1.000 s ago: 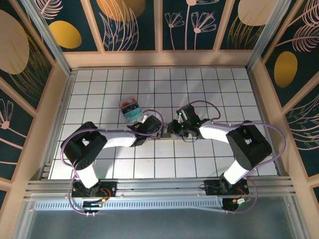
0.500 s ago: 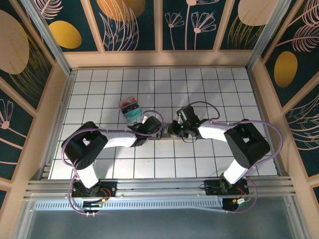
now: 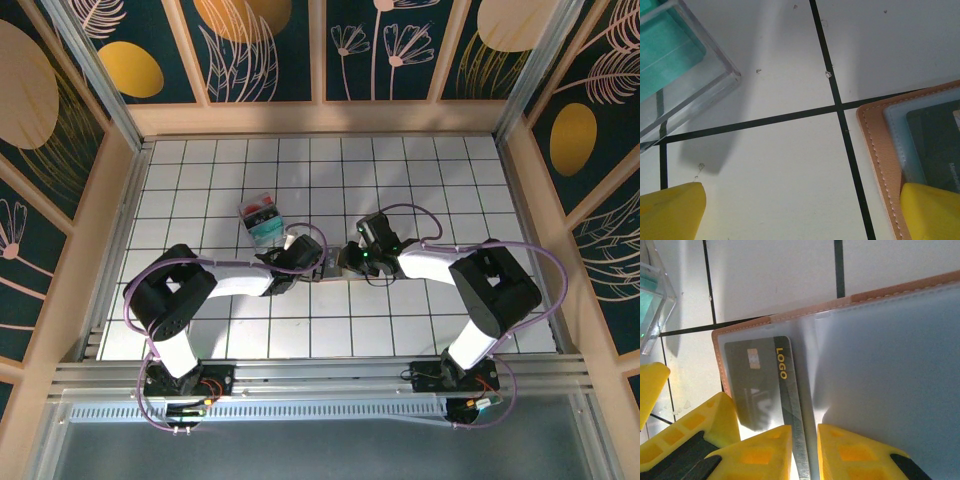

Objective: Take the credit cards out of the card holder

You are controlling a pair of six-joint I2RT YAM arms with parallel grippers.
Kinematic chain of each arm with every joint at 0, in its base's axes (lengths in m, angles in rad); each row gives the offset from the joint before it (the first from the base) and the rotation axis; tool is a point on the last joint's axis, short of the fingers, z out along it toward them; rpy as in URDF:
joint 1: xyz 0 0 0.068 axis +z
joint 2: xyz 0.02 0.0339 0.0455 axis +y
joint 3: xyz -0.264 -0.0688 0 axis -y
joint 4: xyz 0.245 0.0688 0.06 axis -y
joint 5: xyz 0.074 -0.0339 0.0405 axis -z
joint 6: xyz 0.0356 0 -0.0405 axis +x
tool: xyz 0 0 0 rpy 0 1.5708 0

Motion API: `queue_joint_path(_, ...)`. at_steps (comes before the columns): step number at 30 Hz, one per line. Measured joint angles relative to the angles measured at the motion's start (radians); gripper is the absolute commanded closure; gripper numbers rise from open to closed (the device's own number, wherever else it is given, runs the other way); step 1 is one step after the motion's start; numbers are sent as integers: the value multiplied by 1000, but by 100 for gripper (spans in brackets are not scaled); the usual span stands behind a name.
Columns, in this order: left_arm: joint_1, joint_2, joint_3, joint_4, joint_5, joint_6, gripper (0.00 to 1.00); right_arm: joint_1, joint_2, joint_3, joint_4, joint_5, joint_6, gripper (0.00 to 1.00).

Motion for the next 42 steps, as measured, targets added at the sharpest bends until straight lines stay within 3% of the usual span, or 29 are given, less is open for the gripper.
queue_joint_path(21, 6, 0, 0, -5, -1, 0, 1, -11, 3, -73, 165, -126, 22, 85)
queue_joint_path(30, 6, 2, 0, -5, 0, 0, 1, -51, 4, -145, 324, -240, 49, 83)
queue_joint_path(42, 5, 4, 2, -5, 0, -8, 1, -87, 46, -213, 512, -333, 109, 89)
